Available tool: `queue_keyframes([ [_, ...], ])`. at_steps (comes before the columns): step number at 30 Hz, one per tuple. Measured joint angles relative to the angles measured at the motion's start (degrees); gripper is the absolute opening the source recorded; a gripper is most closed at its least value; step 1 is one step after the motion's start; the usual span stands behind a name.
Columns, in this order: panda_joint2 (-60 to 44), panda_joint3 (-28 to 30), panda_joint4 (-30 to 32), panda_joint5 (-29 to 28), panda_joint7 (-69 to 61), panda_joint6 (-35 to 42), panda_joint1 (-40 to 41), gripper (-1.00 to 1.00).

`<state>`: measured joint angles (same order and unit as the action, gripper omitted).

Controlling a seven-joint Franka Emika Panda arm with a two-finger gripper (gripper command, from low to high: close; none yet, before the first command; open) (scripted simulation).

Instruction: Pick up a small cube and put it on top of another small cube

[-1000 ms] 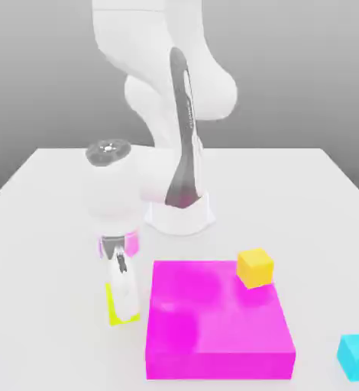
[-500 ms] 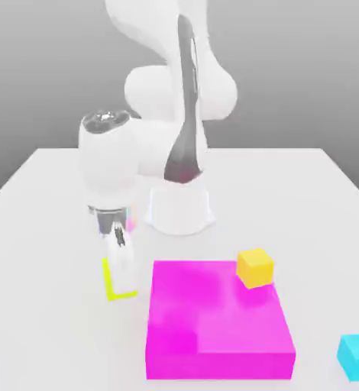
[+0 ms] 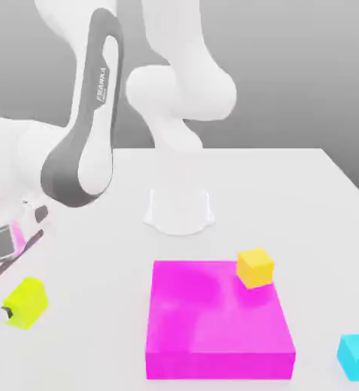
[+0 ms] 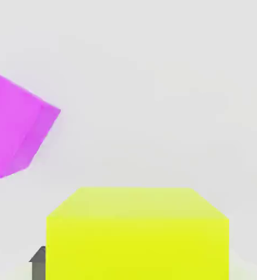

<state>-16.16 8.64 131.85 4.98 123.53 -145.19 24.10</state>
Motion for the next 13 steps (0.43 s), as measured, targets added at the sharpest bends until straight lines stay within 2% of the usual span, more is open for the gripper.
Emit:
queue_keyframes([
  [5,-3.74,1.90,-9.46,0.87,6.08,3.66,0.39,-1.00],
  [8,-9.19,1.14,-10.99,2.44,5.92,-0.59,1.12,-1.00],
  [9,-10.62,0.85,-11.14,2.86,5.70,-1.86,1.37,1.00],
  [13,-10.62,0.85,-11.14,2.86,5.70,-1.86,1.37,1.00],
])
